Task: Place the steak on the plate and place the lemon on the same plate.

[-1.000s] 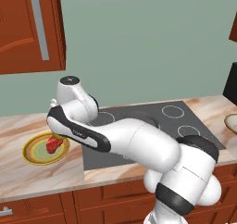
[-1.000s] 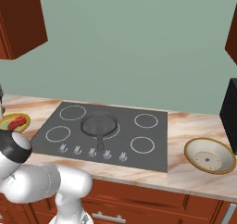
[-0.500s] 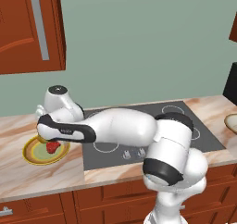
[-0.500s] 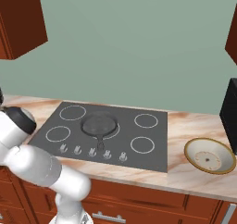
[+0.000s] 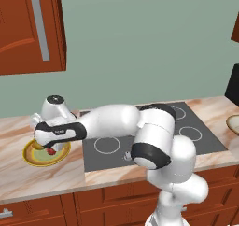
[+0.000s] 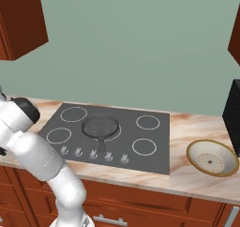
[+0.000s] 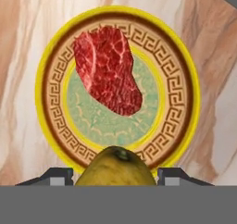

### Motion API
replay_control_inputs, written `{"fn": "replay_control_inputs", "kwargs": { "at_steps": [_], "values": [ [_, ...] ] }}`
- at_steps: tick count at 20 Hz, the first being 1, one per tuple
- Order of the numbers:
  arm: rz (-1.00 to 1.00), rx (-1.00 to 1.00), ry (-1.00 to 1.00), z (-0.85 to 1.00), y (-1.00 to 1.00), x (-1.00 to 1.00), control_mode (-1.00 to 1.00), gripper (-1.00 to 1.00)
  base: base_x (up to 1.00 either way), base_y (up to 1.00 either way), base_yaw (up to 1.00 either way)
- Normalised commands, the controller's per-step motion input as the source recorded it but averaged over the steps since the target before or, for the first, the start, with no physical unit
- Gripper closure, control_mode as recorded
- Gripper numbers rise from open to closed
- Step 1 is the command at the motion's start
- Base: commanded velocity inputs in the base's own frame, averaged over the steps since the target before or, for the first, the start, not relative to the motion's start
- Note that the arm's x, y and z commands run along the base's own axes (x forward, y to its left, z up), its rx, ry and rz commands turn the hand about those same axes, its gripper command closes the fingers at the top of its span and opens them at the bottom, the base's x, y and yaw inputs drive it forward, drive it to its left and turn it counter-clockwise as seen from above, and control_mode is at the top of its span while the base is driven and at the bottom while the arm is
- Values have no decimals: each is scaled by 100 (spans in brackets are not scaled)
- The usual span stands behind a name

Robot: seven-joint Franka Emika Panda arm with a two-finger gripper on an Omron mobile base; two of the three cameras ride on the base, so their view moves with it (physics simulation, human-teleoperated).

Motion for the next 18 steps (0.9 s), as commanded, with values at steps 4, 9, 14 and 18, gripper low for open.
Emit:
{"fn": "replay_control_inputs", "kwargs": {
  "at_steps": [4, 9, 14, 18],
  "values": [
    [2, -12, 10, -30, 29, 16, -100, 100, 0, 0, 0],
    [0, -13, 8, -23, 29, 24, -100, 100, 0, 0, 0],
    [2, -5, 1, -17, 26, 21, -100, 100, 0, 0, 0],
    [2, -5, 0, -29, 11, 1, -100, 100, 0, 0, 0]
  ]
}}
